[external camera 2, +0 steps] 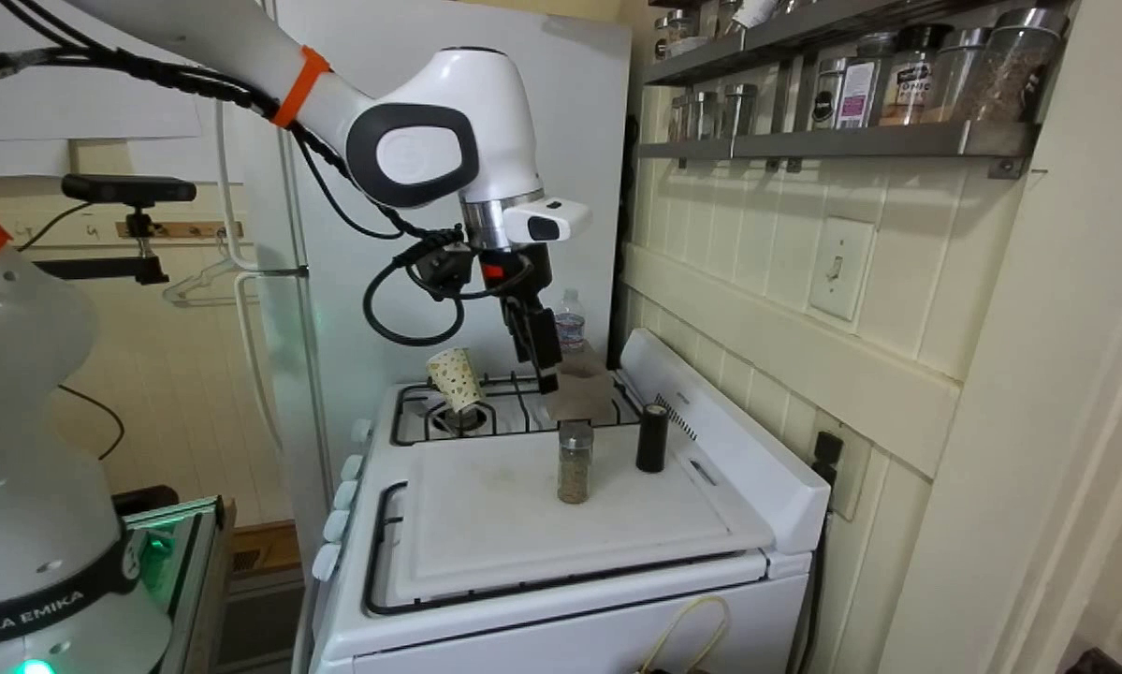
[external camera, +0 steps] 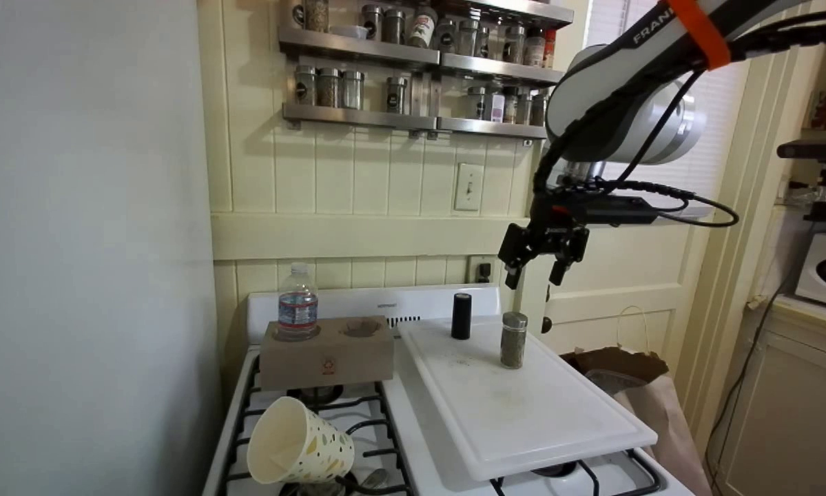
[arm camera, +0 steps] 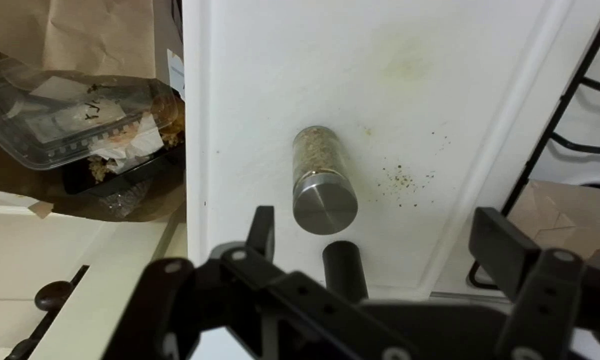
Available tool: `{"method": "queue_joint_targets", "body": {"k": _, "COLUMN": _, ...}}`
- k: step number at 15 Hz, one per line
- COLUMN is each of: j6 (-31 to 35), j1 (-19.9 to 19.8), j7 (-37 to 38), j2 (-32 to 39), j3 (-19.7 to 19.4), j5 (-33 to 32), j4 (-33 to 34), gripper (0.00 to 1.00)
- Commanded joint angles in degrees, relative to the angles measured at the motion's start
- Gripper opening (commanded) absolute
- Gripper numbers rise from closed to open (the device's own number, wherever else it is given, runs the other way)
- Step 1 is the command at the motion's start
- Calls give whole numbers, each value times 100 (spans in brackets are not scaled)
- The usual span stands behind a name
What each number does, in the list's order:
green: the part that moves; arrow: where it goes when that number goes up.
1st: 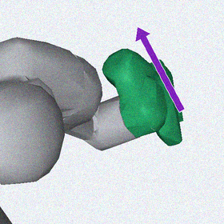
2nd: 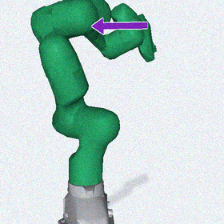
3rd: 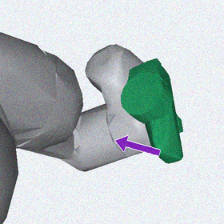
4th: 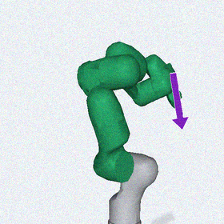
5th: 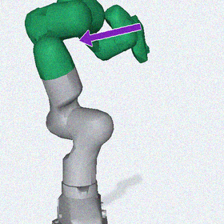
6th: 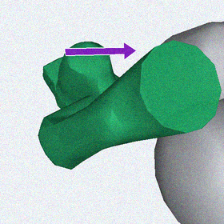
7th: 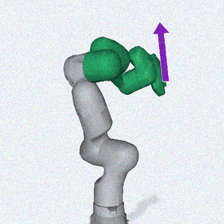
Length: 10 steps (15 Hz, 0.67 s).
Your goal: Uncover the silver lid of the salt cellar
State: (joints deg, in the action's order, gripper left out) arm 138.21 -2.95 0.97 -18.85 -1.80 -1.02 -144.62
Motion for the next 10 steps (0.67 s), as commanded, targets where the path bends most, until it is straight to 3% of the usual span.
{"method": "queue_joint_targets", "body": {"k": 1, "j6": 324, "j1": 32, "j7": -66, "j2": 332, "j3": -65, "j5": 105, "j4": 119, "gripper": 100}}
{"method": "queue_joint_targets", "body": {"k": 10, "j6": 954, "j1": 20, "j7": -49, "j2": 894, "j3": -62, "j5": 74, "j4": 127, "gripper": 100}}
